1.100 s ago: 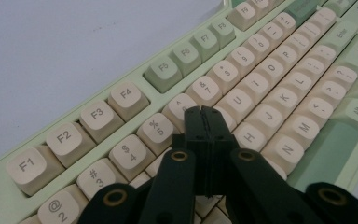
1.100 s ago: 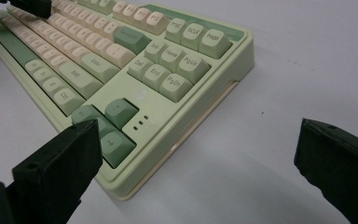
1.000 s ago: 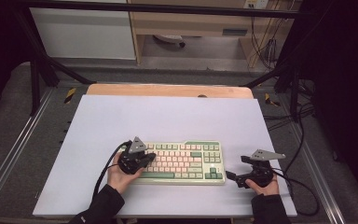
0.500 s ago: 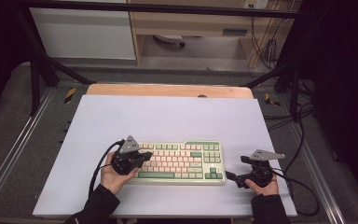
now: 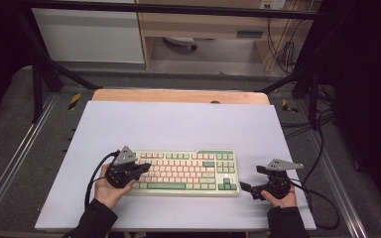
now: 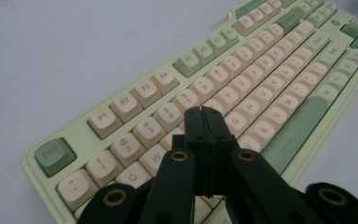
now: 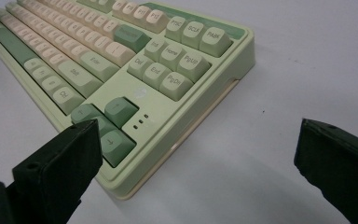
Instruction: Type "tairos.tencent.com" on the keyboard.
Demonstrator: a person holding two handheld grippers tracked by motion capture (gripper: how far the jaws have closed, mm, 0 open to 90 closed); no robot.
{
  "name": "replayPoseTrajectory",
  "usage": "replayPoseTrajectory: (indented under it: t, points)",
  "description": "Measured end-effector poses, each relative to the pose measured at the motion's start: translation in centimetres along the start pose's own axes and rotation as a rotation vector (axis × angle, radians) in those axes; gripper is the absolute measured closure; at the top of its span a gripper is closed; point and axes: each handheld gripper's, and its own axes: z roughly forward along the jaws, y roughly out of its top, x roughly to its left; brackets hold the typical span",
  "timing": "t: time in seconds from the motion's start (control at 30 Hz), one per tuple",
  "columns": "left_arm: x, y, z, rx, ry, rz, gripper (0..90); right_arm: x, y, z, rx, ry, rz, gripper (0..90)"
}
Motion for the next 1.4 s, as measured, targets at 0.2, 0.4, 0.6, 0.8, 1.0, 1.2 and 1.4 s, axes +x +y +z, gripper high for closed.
replayPoseTrajectory:
  t: [0.2, 0.4, 0.6, 0.8, 1.0, 1.2, 1.4]
  points:
    - [0.6, -1.1, -0.8, 0.004, 0.011, -0.012, 90.0, 0.0, 0.0, 0.0, 0.004, 0.002, 0.002, 1.4]
    - [1.1, -2.2, -0.8, 0.019, 0.010, -0.032, 90.0, 0.0, 0.0, 0.0, 0.003, 0.001, 0.000, 1.4]
    - [1.2, -2.6, -0.3, 0.027, 0.014, -0.036, 90.0, 0.0, 0.0, 0.1, 0.009, 0.004, -0.002, 1.5]
    - [1.1, -2.6, 0.1, 0.026, 0.020, -0.032, 90.0, 0.0, 0.0, 0.1, 0.005, 0.004, 0.002, 1.5]
    - [1.1, -2.7, 0.3, 0.027, 0.019, -0.031, 90.0, 0.0, 0.0, 0.1, 0.005, 0.005, -0.001, 1.6]
    - [1.2, -2.9, 0.5, 0.034, 0.021, -0.033, 90.0, 0.1, 0.1, 0.0, -0.002, 0.005, -0.002, 1.8]
    - [1.1, -2.7, -0.2, 0.011, 0.019, -0.029, 90.0, 0.3, 0.3, -0.1, -0.008, 0.010, -0.002, 2.0]
